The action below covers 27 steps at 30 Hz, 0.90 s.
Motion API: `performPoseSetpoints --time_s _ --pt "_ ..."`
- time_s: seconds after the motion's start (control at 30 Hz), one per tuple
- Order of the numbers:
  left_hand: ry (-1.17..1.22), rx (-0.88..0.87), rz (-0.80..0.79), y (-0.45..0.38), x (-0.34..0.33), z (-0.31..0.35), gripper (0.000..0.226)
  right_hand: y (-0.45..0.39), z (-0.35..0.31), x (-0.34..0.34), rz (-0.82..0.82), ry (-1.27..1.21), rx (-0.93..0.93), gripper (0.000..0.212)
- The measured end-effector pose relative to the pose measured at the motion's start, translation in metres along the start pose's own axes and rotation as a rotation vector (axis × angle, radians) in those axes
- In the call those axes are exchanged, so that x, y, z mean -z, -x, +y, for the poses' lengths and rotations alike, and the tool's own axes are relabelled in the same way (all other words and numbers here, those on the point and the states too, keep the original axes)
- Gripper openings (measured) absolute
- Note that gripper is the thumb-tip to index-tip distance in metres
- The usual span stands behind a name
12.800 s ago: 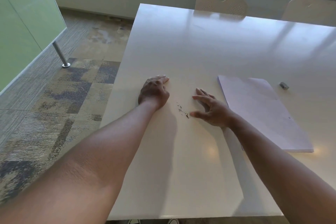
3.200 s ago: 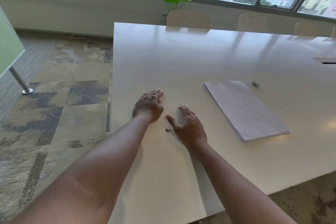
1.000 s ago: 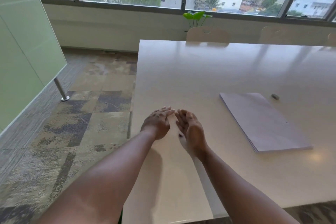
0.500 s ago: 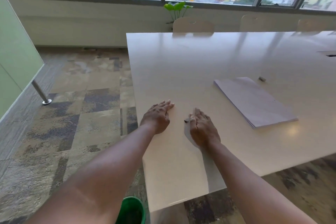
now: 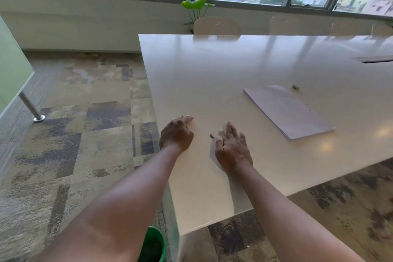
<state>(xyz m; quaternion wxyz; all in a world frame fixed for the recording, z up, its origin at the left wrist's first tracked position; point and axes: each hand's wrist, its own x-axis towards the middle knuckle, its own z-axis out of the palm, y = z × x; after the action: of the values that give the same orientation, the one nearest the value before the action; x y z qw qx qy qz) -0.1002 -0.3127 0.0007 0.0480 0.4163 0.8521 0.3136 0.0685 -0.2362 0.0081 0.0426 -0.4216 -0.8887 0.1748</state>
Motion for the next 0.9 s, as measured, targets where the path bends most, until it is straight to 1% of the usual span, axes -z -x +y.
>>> performPoseSetpoints --time_s 0.07,0.17,0.2,0.27,0.37,0.43,0.5,0.57,0.6,0.7,0.8,0.87,0.9 --pt "0.006 0.0 -0.011 0.001 -0.001 -0.001 0.057 0.002 -0.003 -0.001 -0.044 0.051 0.047 0.054" --pt "0.0 -0.008 -0.034 0.002 0.0 -0.002 0.058 0.005 -0.004 -0.002 -0.074 0.05 0.166 0.052" --pt "-0.004 -0.012 -0.039 0.002 0.0 -0.002 0.058 0.006 -0.003 -0.002 -0.064 0.035 0.176 0.052" --pt "-0.004 -0.013 -0.049 0.003 0.0 -0.001 0.059 0.005 -0.003 -0.001 -0.028 -0.004 0.13 0.054" --pt "0.003 -0.012 -0.051 0.005 0.001 -0.001 0.059 0.004 -0.005 -0.003 -0.023 0.046 0.076 0.056" --pt "-0.001 -0.014 -0.047 0.005 0.002 -0.001 0.058 0.003 -0.006 -0.004 -0.044 0.075 0.105 0.055" --pt "-0.007 -0.015 -0.045 0.006 0.002 -0.001 0.059 0.005 -0.007 -0.004 -0.072 0.079 0.196 0.054" --pt "-0.009 -0.014 -0.048 0.006 0.003 0.0 0.059 0.008 -0.008 -0.004 -0.084 0.039 0.301 0.051" --pt "-0.008 -0.013 -0.05 0.006 0.003 0.001 0.059 0.009 -0.008 -0.003 -0.071 -0.011 0.322 0.05" --pt "-0.006 -0.011 -0.052 0.007 0.004 0.001 0.059 0.009 -0.009 -0.001 0.003 -0.159 0.27 0.05" --pt "-0.003 -0.009 -0.054 0.007 0.005 0.001 0.059 0.01 -0.011 -0.002 -0.033 -0.12 0.253 0.051" --pt "0.001 -0.005 -0.056 0.007 0.005 0.002 0.059 0.011 -0.011 -0.003 -0.071 -0.184 0.243 0.054" --pt "0.002 -0.003 -0.055 0.007 0.005 0.002 0.059 0.012 -0.011 -0.002 -0.082 -0.263 0.245 0.058"
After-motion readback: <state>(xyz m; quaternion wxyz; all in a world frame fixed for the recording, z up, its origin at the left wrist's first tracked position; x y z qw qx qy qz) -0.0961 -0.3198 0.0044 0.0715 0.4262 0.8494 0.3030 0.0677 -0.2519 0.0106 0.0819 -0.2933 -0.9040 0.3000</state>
